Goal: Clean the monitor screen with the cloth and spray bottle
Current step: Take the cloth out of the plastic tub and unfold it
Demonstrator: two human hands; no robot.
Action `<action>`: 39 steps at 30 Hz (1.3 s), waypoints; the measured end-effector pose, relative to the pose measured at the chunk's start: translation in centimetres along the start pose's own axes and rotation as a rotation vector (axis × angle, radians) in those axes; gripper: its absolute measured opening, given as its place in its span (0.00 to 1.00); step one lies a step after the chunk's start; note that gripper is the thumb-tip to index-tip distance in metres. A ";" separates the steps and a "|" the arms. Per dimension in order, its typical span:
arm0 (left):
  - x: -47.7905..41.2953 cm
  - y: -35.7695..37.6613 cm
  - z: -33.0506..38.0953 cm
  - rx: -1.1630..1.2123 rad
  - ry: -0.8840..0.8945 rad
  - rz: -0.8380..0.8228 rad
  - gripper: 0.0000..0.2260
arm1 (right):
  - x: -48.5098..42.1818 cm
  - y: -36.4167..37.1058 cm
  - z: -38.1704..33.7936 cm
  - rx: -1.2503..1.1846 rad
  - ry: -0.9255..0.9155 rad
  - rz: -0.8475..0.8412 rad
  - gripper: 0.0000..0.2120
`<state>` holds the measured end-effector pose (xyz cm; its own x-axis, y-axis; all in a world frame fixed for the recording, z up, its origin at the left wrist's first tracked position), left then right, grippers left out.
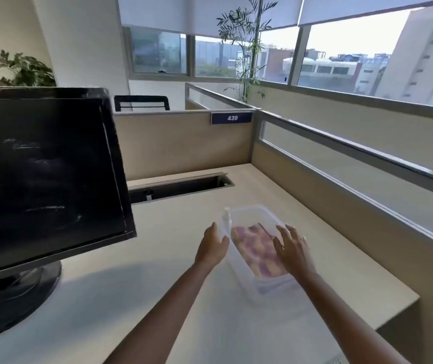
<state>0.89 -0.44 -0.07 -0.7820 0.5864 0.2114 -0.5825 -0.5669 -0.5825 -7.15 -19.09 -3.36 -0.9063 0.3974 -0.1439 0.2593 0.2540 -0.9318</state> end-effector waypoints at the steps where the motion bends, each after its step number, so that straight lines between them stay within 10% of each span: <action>1: -0.2 0.1 0.5 -0.005 -0.008 -0.013 0.25 | -0.1 -0.1 0.5 -0.019 0.037 -0.019 0.20; 19: -3.7 0.6 1.7 -0.370 -0.150 -0.295 0.35 | -2.7 1.5 -0.4 0.266 -0.086 -0.531 0.35; 27: -3.4 0.7 1.0 -0.382 -0.136 -0.300 0.34 | -3.9 3.9 -1.1 0.191 0.161 -0.928 0.54; 39: -3.4 0.9 1.0 -0.282 -0.091 -0.261 0.35 | -4.4 -1.2 -2.3 -0.613 0.164 -0.605 0.14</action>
<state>2.83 -3.49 -0.50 -0.6391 0.6293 0.4421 -0.6907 -0.2169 -0.6898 -2.67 -19.13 -0.82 -0.8992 0.1504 0.4109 -0.0747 0.8726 -0.4827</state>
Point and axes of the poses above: each hand's wrist, its own x-axis away from the middle knuckle, its own y-axis out of the palm, z = x × y, the point moved 1 cm from there along -x, towards the middle knuckle, and after that the axes turned 13 degrees about -z, right-handed, at the moved point
